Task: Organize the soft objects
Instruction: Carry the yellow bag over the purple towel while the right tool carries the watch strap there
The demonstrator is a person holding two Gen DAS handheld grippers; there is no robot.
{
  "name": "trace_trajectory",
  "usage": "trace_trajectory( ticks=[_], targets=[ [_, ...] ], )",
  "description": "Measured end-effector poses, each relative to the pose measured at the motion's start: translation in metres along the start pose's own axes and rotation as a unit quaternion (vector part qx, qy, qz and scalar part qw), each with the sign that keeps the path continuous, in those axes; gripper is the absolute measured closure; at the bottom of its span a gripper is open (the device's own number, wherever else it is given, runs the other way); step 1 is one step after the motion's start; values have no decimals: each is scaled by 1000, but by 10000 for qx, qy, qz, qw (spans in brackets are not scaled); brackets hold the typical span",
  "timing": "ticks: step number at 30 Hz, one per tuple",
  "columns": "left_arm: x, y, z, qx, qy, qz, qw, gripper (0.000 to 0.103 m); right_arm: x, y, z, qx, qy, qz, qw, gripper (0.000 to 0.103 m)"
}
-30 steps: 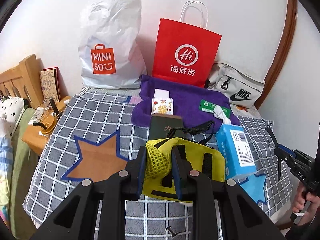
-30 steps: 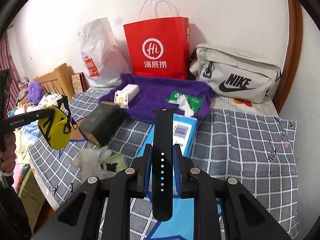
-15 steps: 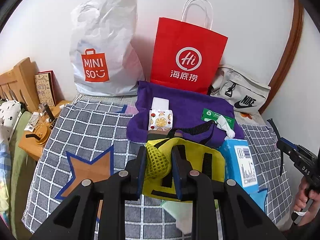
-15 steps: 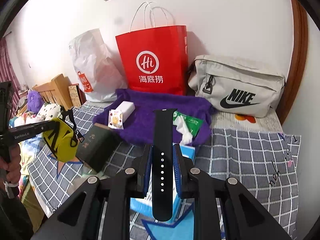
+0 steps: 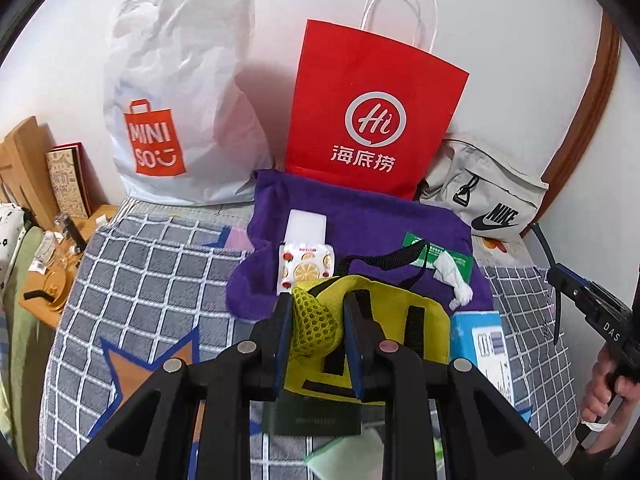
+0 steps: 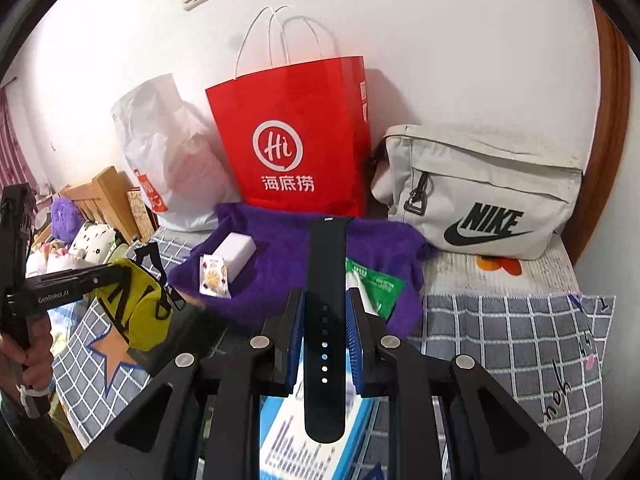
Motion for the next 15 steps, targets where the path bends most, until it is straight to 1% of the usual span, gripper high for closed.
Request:
trace_trajectory(
  ticks=[11, 15],
  targets=[
    [30, -38, -12, 67, 108, -144, 9998, 80, 32, -49, 2, 157, -69, -42, 9998, 83],
    [39, -49, -14, 78, 128, -198, 9997, 80, 43, -67, -2, 187, 38, -81, 9998, 83]
  ],
)
Point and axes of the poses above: each gripper's, at about its wrist camera, not at the fingertips, and y roughly against the way its jaws point, z to its right, x to its top, the point moved 2 cm from there along -y, roughly the way its jaws point, and after that the axes turned 10 degrees about -x, right-handed, at the moved point
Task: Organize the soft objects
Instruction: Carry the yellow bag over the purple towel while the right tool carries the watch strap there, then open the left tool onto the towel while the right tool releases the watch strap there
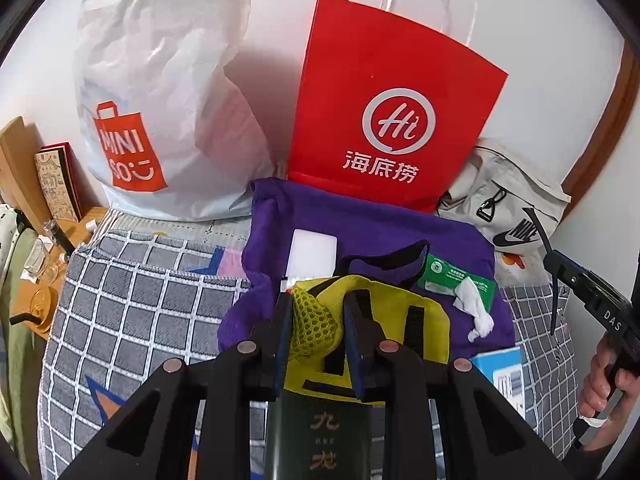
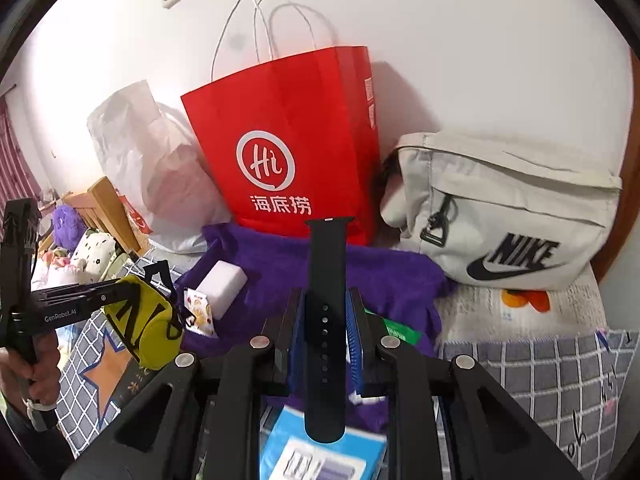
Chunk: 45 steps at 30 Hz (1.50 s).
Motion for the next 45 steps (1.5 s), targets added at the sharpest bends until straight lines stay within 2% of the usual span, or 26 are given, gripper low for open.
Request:
trace_trajectory(
  ticks=[7, 21, 29, 38, 39, 41, 42, 43, 45],
  targets=[
    [16, -24, -3, 47, 14, -83, 10000, 80, 14, -37, 2, -37, 155, -118, 9998, 83],
    [33, -89, -7, -19, 135, -385, 9992, 79, -13, -106, 19, -55, 46, -946, 9955, 83],
    [33, -106, -14, -35, 150, -471, 9988, 79, -25, -129, 24, -135, -22, -1240, 9922, 83],
    [32, -113, -17, -72, 193, -544, 9983, 77, -28, -137, 24, -119, -89, -1359, 9906, 81],
    [32, -114, -17, -92, 206, -566, 9981, 77, -27, -136, 25, -94, -116, -1360, 9906, 79],
    [31, -112, -17, -157, 226, -619, 9977, 75, -24, -133, 24, -28, -135, -1333, 9910, 58],
    [31, -111, -17, -157, 230, -621, 9977, 74, -22, -129, 22, -11, -99, -1266, 9919, 53],
    [31, -109, -17, -149, 243, -620, 9977, 72, -21, -125, 20, -13, -50, -1194, 9928, 49],
    [31, -103, -18, -134, 282, -584, 9978, 69, -17, -115, 14, -40, 45, -1040, 9946, 49]
  ],
)
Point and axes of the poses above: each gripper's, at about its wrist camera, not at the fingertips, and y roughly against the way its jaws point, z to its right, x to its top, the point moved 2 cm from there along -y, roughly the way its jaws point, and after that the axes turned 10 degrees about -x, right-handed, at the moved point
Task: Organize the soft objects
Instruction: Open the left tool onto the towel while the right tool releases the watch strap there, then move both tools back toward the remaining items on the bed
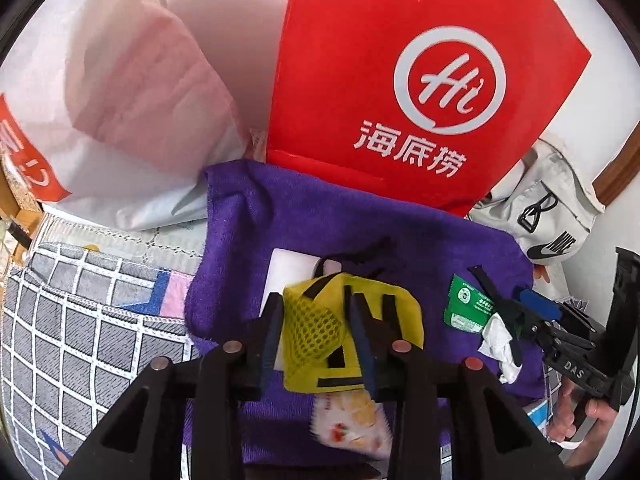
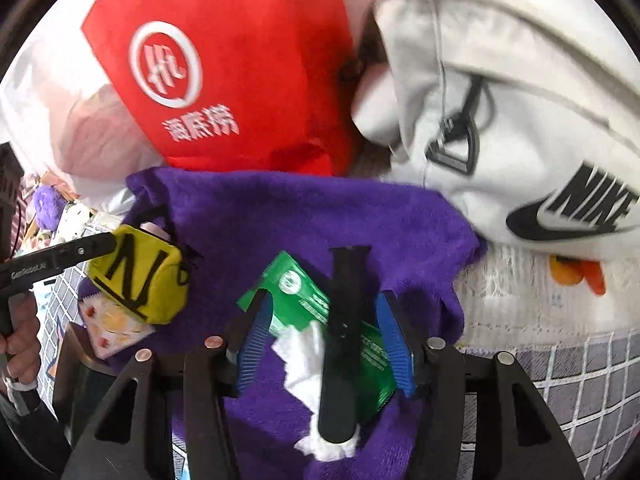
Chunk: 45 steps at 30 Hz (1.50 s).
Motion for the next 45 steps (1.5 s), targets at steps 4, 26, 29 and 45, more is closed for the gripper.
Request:
trace_trajectory(
  ticks=[4, 26, 29, 45],
  targets=[
    [-2, 16, 3, 82, -60, 63, 9999, 67, 1, 20, -5, -108, -55, 264, 9996, 46],
    [-95, 168, 34, -28, -550, 768, 9955, 65, -97, 174, -51, -198, -138, 667, 9975, 33],
    [-114, 182, 41, 3, -682, 839, 9941, 65, -119, 185, -56, -174, -136, 642, 9977, 33],
    [-213, 162, 37, -195, -593, 428, 9971, 64, -238, 174, -103, 424, 380, 39, 9984, 33]
  ],
)
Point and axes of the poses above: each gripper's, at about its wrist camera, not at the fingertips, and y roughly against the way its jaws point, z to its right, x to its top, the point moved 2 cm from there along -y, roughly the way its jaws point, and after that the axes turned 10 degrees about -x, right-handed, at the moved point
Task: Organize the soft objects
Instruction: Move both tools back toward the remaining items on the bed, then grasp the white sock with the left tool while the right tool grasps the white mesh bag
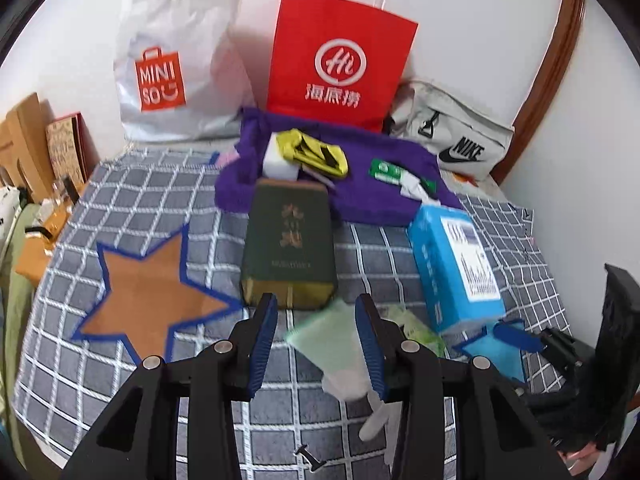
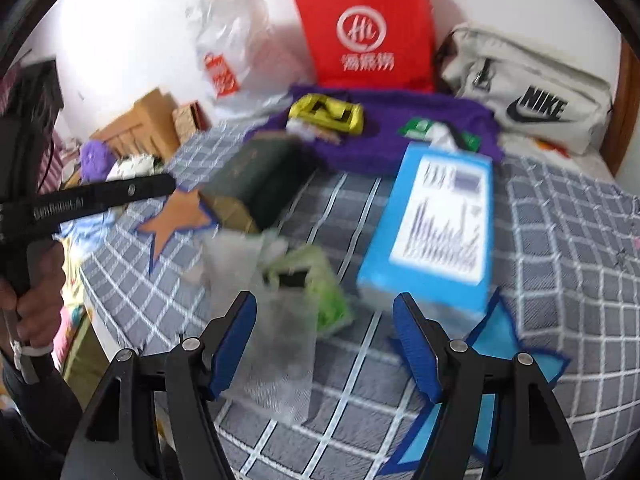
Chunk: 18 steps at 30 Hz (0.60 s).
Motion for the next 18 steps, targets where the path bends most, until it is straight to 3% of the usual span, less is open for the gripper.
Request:
trace_trajectory(
  ticks=[10, 12, 13, 16, 18],
  targets=[
    [-23, -18, -10, -87, 185, -214, 9996, 64, -27, -35, -17, 295, 8, -416, 9987, 34],
    [-25, -19, -13, -74, 229, -237, 9994, 64, -29, -36, -22, 371, 91, -390, 9985, 56],
    [-26, -20, -14, -69, 235, -245, 9994, 64, -30, -36, -24, 428, 120, -395, 9982, 79],
    [-27, -22, -17, -49, 268, -255, 9993, 64, -31, -30, -19, 507, 89, -262, 9983, 93],
    [-28, -24, -17, -55, 282, -262, 9992, 64, -31, -21, -14, 540, 46, -135, 9984, 96]
  ],
)
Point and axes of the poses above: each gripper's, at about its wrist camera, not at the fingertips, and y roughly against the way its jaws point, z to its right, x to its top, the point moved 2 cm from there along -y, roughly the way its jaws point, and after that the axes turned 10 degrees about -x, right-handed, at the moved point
